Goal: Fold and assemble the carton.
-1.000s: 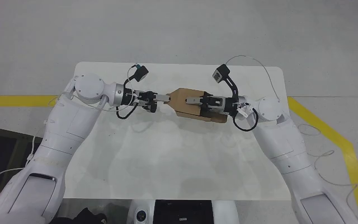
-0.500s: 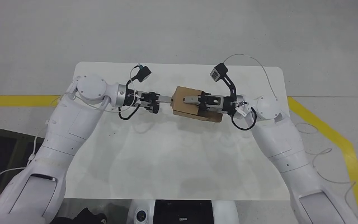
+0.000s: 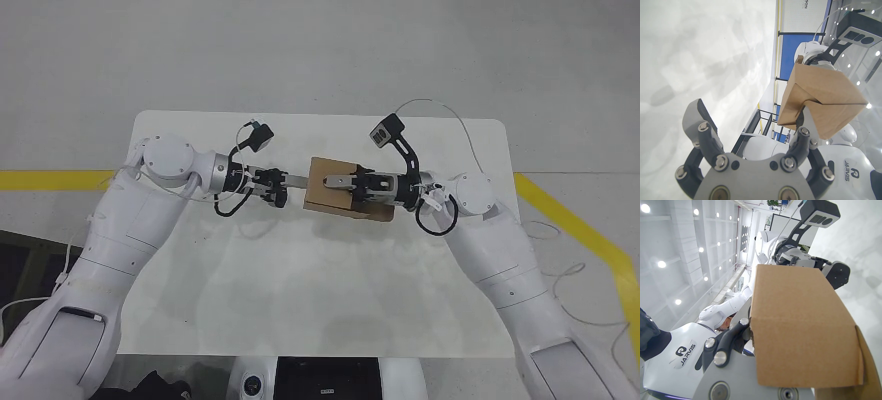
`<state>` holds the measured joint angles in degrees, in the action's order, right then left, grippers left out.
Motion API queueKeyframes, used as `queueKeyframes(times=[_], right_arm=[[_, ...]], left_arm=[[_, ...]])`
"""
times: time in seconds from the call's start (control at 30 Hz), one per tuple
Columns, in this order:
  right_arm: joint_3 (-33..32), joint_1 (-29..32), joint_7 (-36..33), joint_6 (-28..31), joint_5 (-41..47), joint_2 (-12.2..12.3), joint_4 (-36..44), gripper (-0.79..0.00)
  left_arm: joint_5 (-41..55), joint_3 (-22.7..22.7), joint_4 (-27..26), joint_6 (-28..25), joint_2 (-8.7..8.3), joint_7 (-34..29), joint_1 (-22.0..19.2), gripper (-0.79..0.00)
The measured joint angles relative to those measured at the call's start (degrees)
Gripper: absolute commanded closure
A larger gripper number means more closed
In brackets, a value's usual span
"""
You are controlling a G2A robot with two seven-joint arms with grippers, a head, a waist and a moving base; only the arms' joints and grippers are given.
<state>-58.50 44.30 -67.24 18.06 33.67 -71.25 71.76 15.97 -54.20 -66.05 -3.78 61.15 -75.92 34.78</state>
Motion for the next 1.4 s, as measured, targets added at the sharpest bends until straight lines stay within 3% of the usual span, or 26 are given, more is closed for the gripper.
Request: queueKeyframes(times=[0.83,1.4], right_arm=[[1.39,-0.97,-1.22,1.17,1.26,-1.03,-1.73,0.0],[0.41,-0.79,-3.33,2.7,3.84,-1.26,-1.82,0.0]], left_arm=[[5.48,-0.25,0.36,-1.85,0.47,-2.71,-0.07,-0.785],[10.25,-0.35,3.02,-7.1,0.93,-5.34,1.0,-0.785]])
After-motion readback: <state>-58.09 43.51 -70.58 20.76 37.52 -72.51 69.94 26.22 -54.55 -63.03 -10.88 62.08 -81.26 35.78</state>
